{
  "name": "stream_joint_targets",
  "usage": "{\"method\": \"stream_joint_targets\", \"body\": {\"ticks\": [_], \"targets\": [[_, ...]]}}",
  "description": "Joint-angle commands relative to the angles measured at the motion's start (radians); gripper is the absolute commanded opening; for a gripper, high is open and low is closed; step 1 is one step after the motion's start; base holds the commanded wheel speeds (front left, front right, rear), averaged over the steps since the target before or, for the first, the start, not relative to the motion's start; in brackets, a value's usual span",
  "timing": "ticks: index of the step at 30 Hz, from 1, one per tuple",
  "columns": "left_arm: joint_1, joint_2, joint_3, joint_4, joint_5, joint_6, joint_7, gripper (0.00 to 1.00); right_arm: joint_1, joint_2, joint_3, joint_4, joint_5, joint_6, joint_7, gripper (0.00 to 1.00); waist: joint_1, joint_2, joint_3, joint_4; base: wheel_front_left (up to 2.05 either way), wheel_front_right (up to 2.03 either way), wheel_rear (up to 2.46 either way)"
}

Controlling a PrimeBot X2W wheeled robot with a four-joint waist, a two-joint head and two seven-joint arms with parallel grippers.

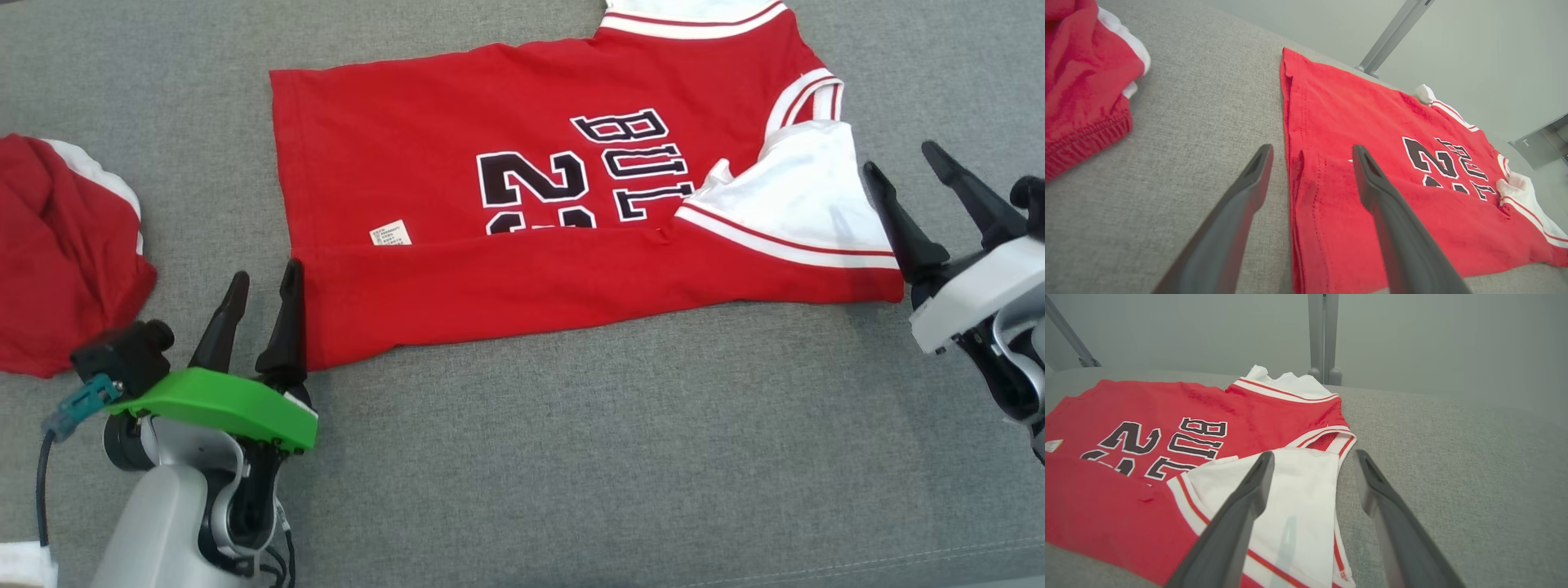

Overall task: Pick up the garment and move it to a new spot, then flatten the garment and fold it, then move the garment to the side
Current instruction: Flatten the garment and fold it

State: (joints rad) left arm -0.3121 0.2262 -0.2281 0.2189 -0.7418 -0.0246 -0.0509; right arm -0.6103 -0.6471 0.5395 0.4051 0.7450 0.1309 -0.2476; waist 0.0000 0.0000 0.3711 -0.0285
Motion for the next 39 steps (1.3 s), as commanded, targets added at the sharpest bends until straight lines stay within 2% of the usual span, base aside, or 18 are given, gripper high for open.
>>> {"method": "stream_joint_targets", "body": {"ticks": [1, 7, 10, 13, 18, 23, 29, 30, 31, 32, 33, 39], "targets": [[0.034, -0.006, 0.008, -0.030, -0.012, 0.014, 0.003, 1.00, 0.038, -0.010, -0.006, -0.007, 0.012, 0.000, 0.010, 1.00, 0.0000, 0.0000, -0.006, -0.006, 0.00, 0.00, 0.00], [0.174, -0.017, -0.006, -0.204, -0.057, 0.075, 0.085, 1.00, 0.145, -0.058, -0.031, -0.060, 0.039, 0.000, 0.112, 1.00, 0.0000, 0.0000, -0.009, -0.016, 0.00, 0.00, 0.00], [0.200, -0.014, -0.013, -0.236, -0.057, 0.103, 0.115, 1.00, 0.178, -0.064, -0.052, -0.070, 0.038, 0.000, 0.159, 1.00, 0.0000, 0.0000, -0.004, -0.013, 0.00, 0.00, 0.00], [0.190, -0.016, -0.018, -0.238, -0.064, 0.123, 0.141, 1.00, 0.192, -0.043, -0.068, -0.070, 0.044, 0.000, 0.207, 1.00, 0.0000, 0.0000, 0.001, -0.010, 0.00, 0.00, 0.00], [0.169, -0.006, -0.034, -0.214, -0.081, 0.138, 0.210, 1.00, 0.188, -0.007, -0.077, -0.057, 0.059, 0.000, 0.303, 1.00, 0.0000, 0.0000, 0.005, -0.002, 0.00, 0.00, 0.00], [0.157, 0.003, -0.040, -0.189, -0.096, 0.145, 0.254, 1.00, 0.197, -0.002, -0.066, -0.090, 0.082, 0.000, 0.369, 1.00, 0.0000, 0.0000, 0.007, 0.006, 0.00, 0.00, 0.00], [0.115, -0.019, -0.058, -0.137, -0.116, 0.121, 0.274, 1.00, 0.203, -0.004, -0.081, -0.096, 0.095, 0.000, 0.409, 1.00, 0.0000, 0.0000, 0.005, 0.013, 0.00, 0.00, 0.00], [0.109, -0.020, -0.060, -0.125, -0.116, 0.118, 0.278, 0.47, 0.201, -0.001, -0.085, -0.091, 0.098, 0.000, 0.418, 0.82, 0.0000, 0.0000, 0.005, 0.013, 0.00, 0.00, 0.00], [0.103, -0.020, -0.064, -0.116, -0.118, 0.110, 0.283, 0.00, 0.197, 0.001, -0.085, -0.089, 0.100, 0.000, 0.425, 0.45, 0.0000, 0.0000, 0.004, 0.011, 0.00, 0.00, 0.00], [0.098, -0.018, -0.071, -0.107, -0.120, 0.103, 0.290, 0.00, 0.192, 0.006, -0.088, -0.086, 0.106, 0.000, 0.430, 0.14, 0.0000, 0.0000, 0.002, 0.009, 0.00, 0.00, 0.00], [0.095, -0.017, -0.076, -0.098, -0.124, 0.096, 0.293, 0.00, 0.188, 0.010, -0.084, -0.085, 0.110, 0.000, 0.440, 0.00, 0.0000, 0.0000, 0.000, 0.008, 0.00, 0.00, 0.00], [0.093, 0.009, -0.065, -0.093, -0.147, 0.077, 0.318, 0.00, 0.178, -0.016, -0.075, -0.091, 0.162, 0.000, 0.487, 0.00, 0.0000, 0.0000, -0.020, 0.002, 0.00, 0.00, 0.00]]}}
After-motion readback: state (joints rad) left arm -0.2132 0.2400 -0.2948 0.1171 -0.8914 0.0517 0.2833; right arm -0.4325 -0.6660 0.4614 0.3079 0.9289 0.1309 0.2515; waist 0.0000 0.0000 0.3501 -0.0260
